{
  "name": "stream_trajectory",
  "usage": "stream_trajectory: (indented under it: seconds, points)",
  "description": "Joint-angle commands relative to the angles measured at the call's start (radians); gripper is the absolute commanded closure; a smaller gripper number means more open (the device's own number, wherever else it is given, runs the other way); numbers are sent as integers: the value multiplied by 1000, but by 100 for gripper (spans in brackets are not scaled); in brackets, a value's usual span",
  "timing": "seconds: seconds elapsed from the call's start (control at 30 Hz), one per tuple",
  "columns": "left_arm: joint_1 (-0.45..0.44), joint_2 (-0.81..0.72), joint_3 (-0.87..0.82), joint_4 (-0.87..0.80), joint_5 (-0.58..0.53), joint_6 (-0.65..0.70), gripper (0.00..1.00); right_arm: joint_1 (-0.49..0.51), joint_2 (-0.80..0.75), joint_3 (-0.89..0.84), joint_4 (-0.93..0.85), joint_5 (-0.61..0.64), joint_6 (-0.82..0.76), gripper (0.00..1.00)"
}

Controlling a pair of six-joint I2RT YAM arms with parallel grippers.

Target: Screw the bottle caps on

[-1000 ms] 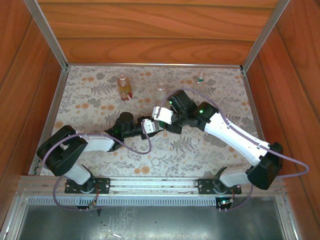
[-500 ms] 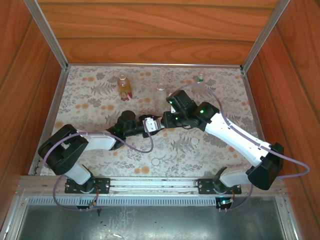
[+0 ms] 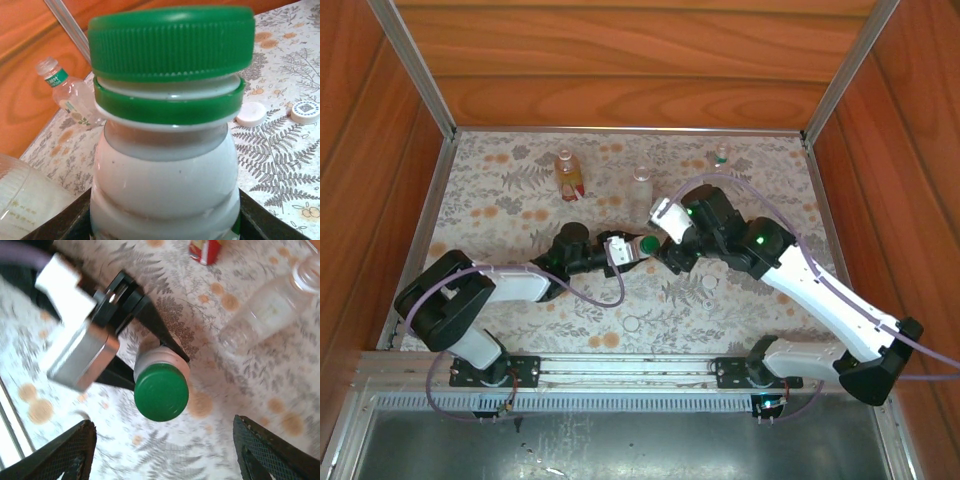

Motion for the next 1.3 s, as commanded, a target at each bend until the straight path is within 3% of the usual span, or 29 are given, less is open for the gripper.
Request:
stream_trajectory:
  seconds: [0.0, 0.1, 0.43, 0.7, 1.13, 1.27]
  points:
    - [-3, -35, -12, 19, 42, 14, 51, 8, 24, -25, -44, -26, -452, 25]
    - [-5, -41, -16, 17, 43, 15, 51, 7, 54, -7, -49, -31, -530, 28]
    - [-4, -53, -19, 8, 53, 18, 51, 7, 149, 40, -42, -76, -538, 44]
    - [-4, -54, -19, 5, 52, 21, 51, 6, 149, 57, -29, -70, -540, 40]
    - [-4, -57, -19, 0, 47, 25, 51, 6, 190, 72, -55, -117, -501, 59]
    - [-5, -70, -16, -1, 27, 20, 51, 6, 192, 52, -5, -87, -358, 71]
